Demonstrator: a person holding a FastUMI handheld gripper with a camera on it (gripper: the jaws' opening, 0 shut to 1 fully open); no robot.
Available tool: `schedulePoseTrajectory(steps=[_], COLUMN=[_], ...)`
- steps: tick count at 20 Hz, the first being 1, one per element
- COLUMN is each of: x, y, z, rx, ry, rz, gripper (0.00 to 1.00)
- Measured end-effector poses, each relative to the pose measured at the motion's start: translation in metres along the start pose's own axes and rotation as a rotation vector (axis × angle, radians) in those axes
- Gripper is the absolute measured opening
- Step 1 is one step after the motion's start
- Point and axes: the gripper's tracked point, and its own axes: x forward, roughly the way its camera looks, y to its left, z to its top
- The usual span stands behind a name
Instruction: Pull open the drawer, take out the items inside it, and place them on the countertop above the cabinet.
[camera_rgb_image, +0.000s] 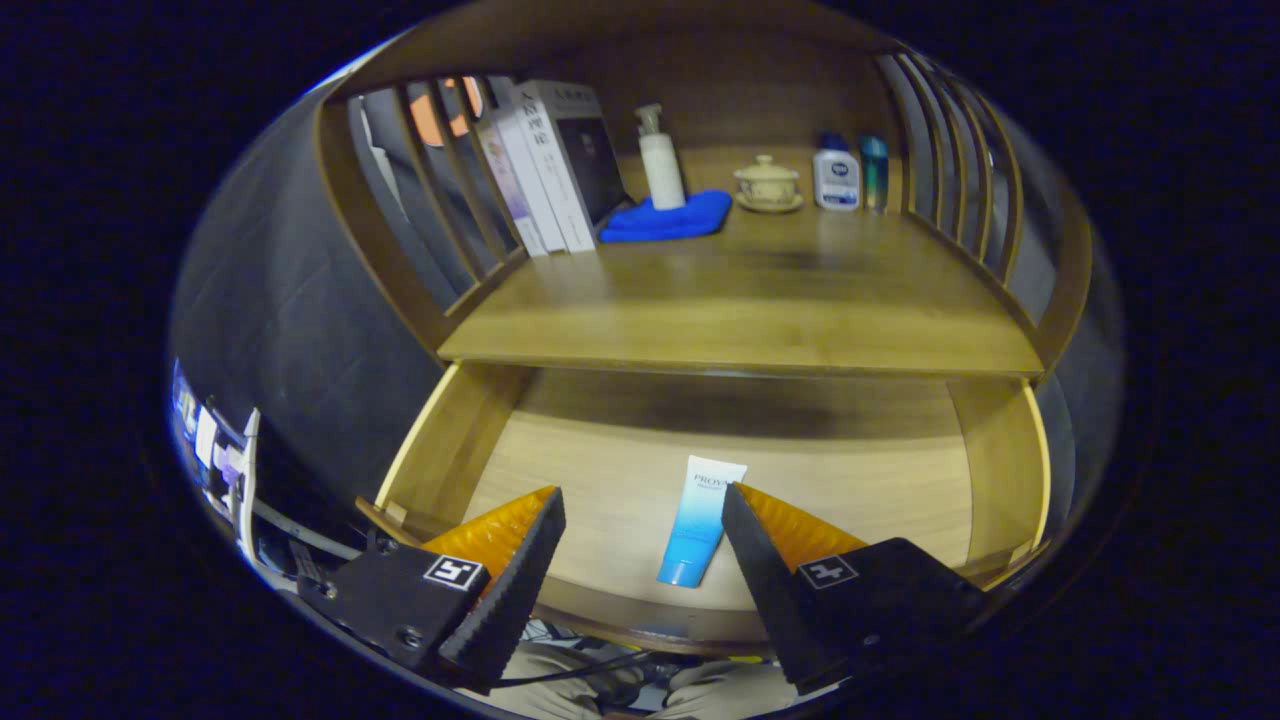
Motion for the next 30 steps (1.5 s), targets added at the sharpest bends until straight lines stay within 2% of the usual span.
schedulePoseTrajectory(steps=[6, 13, 16, 18, 19, 22, 25, 27, 30], x=[0.039, 0.070, 0.082, 0.081, 0.086, 0.087, 0.090, 0.090, 0.083], y=[-0.023, -0.027, -0.028, -0.026, -0.027, -0.030, -0.026, -0.025, -0.025], z=[-0.020, -0.033, -0.040, -0.038, -0.041, -0.042, -0.042, -0.042, -0.045], rx=[0.025, 0.100, 0.129, 0.110, 0.089, 0.035, 0.019, -0.024, -0.029], ry=[0.207, 0.354, 0.418, 0.442, 0.441, 0.455, 0.436, 0.421, 0.405], rz=[-0.153, -0.182, -0.215, -0.232, -0.225, -0.276, -0.283, -0.269, -0.244], gripper=[0.98, 0.95, 0.88, 0.84, 0.84, 0.82, 0.74, 0.57, 0.53])
